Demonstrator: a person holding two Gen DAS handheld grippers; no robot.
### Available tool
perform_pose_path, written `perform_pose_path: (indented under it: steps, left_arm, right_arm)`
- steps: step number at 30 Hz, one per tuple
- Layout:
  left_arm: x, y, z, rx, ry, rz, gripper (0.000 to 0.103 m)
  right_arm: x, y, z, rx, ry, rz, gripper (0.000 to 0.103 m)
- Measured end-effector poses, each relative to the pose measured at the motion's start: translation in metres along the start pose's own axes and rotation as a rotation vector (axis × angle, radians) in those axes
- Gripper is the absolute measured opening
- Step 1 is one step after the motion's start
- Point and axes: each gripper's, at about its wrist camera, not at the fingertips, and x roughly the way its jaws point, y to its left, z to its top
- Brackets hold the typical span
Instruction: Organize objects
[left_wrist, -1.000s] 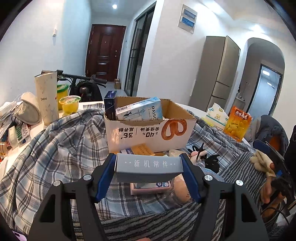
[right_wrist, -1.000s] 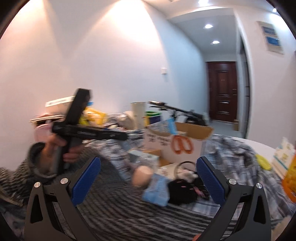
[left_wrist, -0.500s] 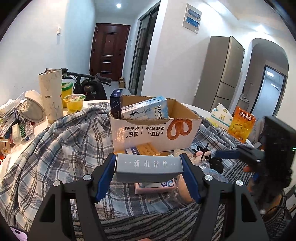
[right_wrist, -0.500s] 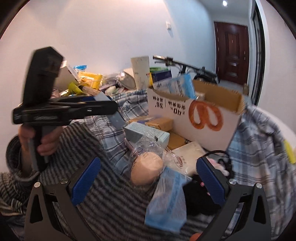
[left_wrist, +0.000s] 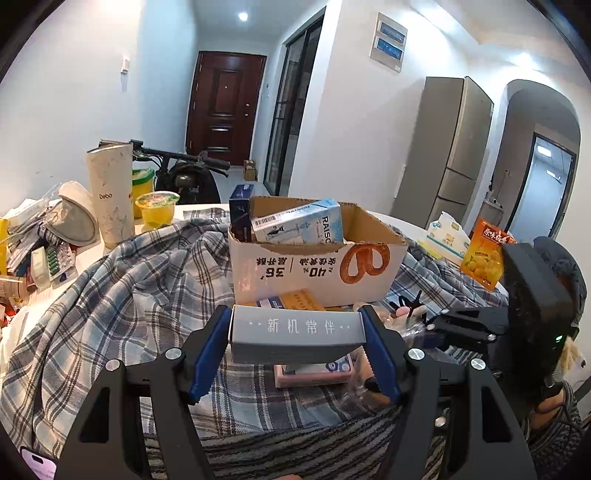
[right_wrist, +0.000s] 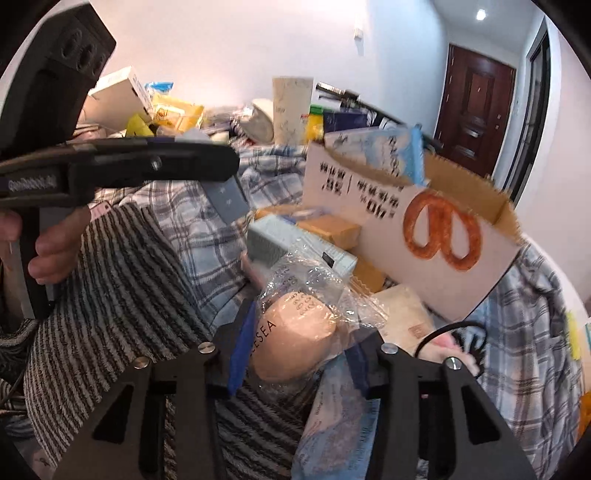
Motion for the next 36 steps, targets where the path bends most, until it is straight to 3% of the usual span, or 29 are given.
perform_pose_path:
  steps: [9,15,18,22,27,36]
  left_arm:
    - [0.0,0.002,0.0,-0.01,0.009,0.006,0.071]
    - [0.0,0.003,0.001,-0.009,0.01,0.008,0.071]
    - [0.001,0.003,0.001,-0.009,0.01,0.007,0.071]
    - [0.0,0.003,0.001,-0.007,0.006,0.007,0.071]
    - [-0.003,0.003,0.003,-0.009,-0.014,0.005,0.071]
    - [0.007,0.007,0.0,-0.023,0.045,-0.008,0.071]
  right_arm:
    - [-0.066,-0.013,0.025,0.009,-0.22,-0.05,0.043]
    - [-0.113,-0.045,0.063,0.046,-0.379,-0.154,0.043]
    - [-0.109,-0.067,0.083,0.061,-0.403,-0.243,0.043]
    - [-0.068,-0.097,0.098,0.132,-0.36,-0.273,0.043]
    - [-0.023,-0.112,0.084,0.15,-0.244,-0.293,0.043]
    - [-0.012,-0.116,0.069,0.136,-0.198,-0.25,0.043]
